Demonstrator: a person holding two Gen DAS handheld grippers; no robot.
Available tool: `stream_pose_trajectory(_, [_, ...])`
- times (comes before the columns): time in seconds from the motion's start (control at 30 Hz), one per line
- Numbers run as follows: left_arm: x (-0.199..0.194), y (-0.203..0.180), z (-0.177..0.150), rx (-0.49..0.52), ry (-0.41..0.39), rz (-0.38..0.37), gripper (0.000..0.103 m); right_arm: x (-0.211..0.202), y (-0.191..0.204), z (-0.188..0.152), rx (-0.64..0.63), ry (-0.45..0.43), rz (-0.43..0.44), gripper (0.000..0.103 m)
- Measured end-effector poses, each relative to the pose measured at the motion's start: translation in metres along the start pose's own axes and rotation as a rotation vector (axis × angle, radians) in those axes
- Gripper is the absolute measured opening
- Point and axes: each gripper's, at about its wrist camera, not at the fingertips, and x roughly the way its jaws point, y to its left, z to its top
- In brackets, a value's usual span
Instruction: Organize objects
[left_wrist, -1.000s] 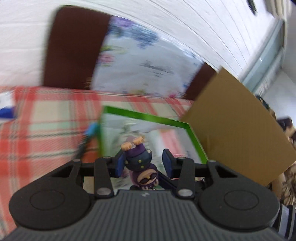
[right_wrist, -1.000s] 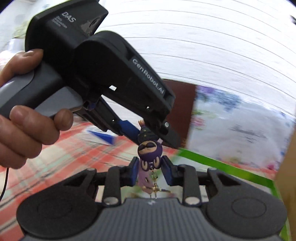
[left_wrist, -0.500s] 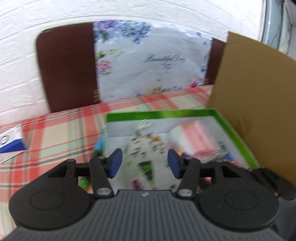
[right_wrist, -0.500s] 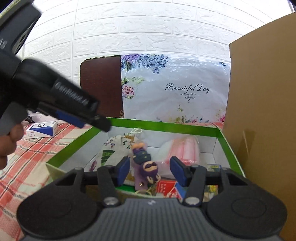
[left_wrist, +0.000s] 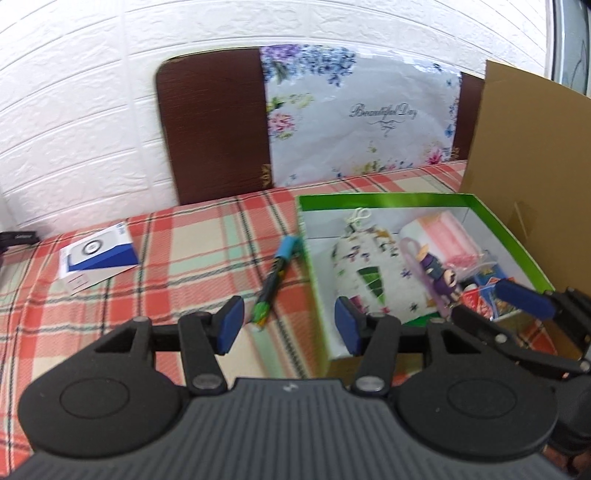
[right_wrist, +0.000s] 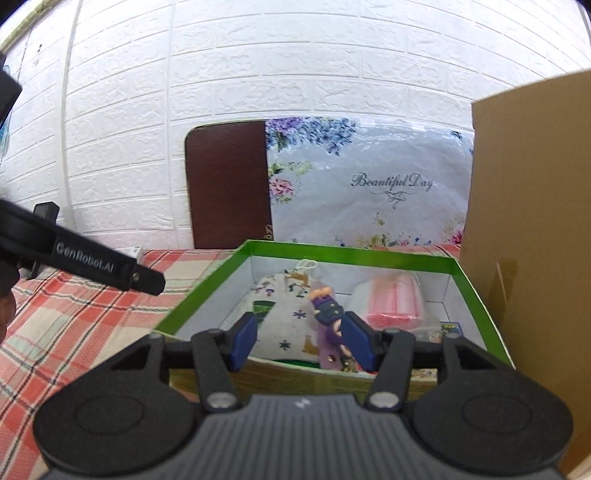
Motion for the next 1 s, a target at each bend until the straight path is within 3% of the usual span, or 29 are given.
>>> stream_pose_trajectory(0.37, [-0.014,0.045,-0.021,-0.065,0.0,0.115,0.061,-0.01,0.045,0.008,-0.083,-0.01,0.064,0.055])
stream_pose_trajectory(0.7, [-0.011,0.078,-0.034,-0.104,0.018,0.157,0.061,-0.007,0.084,0.002,-0.152,0.019,0.139,0.056])
stream_pose_trajectory(0.83, [-0.003,0.086,-0.036,-0.096,0.036,0.155,0.061,-0.005,0.098,-0.005,-0.191,0.035,0.175,0.057])
stream_pose_trajectory(1.0, [0.012,0.094,-0.029,-0.036,0.034,0.083,0.061,0.002,0.108,-0.018,-0.215,0.078,0.201,0.057])
